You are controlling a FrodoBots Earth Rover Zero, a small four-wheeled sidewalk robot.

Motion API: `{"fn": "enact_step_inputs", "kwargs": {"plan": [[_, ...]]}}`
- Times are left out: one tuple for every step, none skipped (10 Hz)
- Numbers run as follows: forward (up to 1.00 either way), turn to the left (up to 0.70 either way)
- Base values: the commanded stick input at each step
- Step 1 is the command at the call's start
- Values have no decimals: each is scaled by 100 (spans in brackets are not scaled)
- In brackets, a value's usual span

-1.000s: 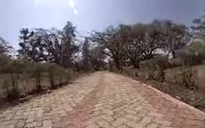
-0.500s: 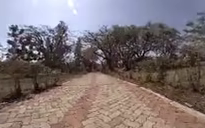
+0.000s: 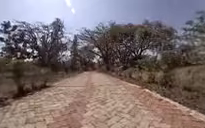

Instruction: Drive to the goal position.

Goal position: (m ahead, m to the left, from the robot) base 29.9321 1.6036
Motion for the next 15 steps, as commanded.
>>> {"fn": "enact_step_inputs", "kwargs": {"plan": [[100,0],[100,0],[100,0],[100,0],[100,0],[100,40],[100,40],[100,11],[100,0],[100,0],[100,0],[100,0],[100,0],[100,0],[100,0]]}}
